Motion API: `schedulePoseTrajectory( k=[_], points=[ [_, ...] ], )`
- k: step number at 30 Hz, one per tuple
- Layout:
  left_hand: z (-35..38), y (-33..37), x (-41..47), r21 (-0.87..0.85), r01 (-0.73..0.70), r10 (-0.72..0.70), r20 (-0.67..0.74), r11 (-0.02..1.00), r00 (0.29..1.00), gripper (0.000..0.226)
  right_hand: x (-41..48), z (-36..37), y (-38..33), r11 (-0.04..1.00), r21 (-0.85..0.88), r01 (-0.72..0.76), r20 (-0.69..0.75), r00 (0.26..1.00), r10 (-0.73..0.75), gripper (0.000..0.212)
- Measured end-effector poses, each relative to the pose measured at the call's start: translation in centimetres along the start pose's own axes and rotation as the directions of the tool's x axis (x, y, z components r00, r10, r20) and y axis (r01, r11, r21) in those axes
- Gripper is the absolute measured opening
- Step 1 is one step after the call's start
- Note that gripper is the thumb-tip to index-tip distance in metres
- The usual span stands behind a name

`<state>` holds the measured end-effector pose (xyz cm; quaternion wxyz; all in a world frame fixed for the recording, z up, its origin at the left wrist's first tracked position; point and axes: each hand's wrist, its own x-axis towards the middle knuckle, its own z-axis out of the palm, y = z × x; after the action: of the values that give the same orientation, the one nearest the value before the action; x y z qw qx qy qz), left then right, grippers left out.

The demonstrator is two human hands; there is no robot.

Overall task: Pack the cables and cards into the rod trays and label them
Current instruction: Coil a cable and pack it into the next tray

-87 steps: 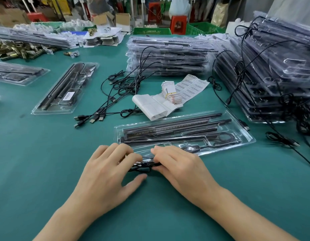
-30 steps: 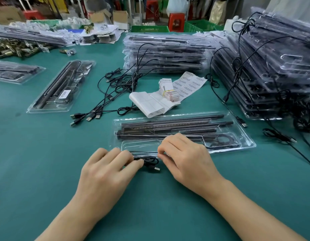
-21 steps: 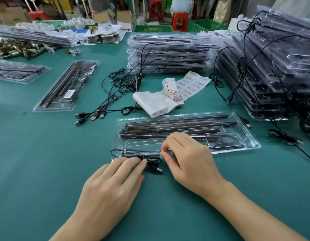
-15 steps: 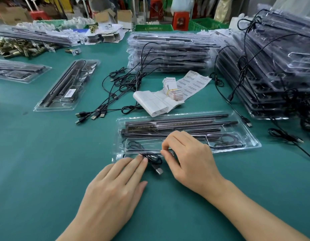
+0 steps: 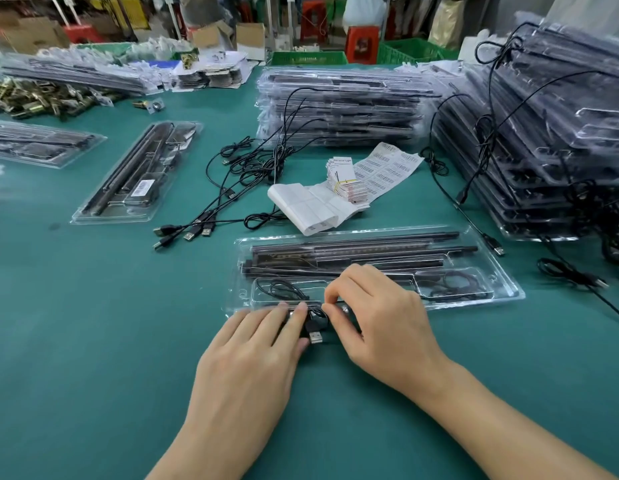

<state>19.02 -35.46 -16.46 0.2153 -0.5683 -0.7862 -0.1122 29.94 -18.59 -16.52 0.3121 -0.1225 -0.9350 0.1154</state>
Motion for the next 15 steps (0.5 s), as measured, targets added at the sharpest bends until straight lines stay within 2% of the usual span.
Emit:
schedulePoseTrajectory(
  k=[5,7,10,13,15],
  points=[
    [0.3,-1.1,0.4,-0.052,-0.011,-0.002,-0.24,0.999,0.971,0.014,0.1,0.0,0.0,1.0,0.009,-0.021,-0.005,1.0,0.021,0.007],
    [0.3,-1.8,1.1,0.01,-0.091,0.09,-0.289,0.996,0.953,0.01,0.1,0.1,0.0,1.0,0.013,-0.028,-0.005,1.0,0.028,0.007],
    [0.7,-2.6,2.5,0.077,-0.254,0.265,-0.282,0.964,0.922,0.017,0.0,0.1,0.2,1.0,0.022,-0.018,-0.005,1.0,0.018,0.007],
    [1.0,-2.4,3.2,0.043,-0.28,0.28,-0.287,0.959,0.916,0.009,0.0,0.1,0.3,0.999,0.038,-0.017,-0.007,1.0,0.018,0.006],
    [1.2,-2.1,3.1,0.015,-0.292,0.282,-0.304,0.956,0.91,0.012,0.0,0.1,0.3,0.998,0.053,-0.027,-0.008,1.0,0.027,0.007]
  ],
)
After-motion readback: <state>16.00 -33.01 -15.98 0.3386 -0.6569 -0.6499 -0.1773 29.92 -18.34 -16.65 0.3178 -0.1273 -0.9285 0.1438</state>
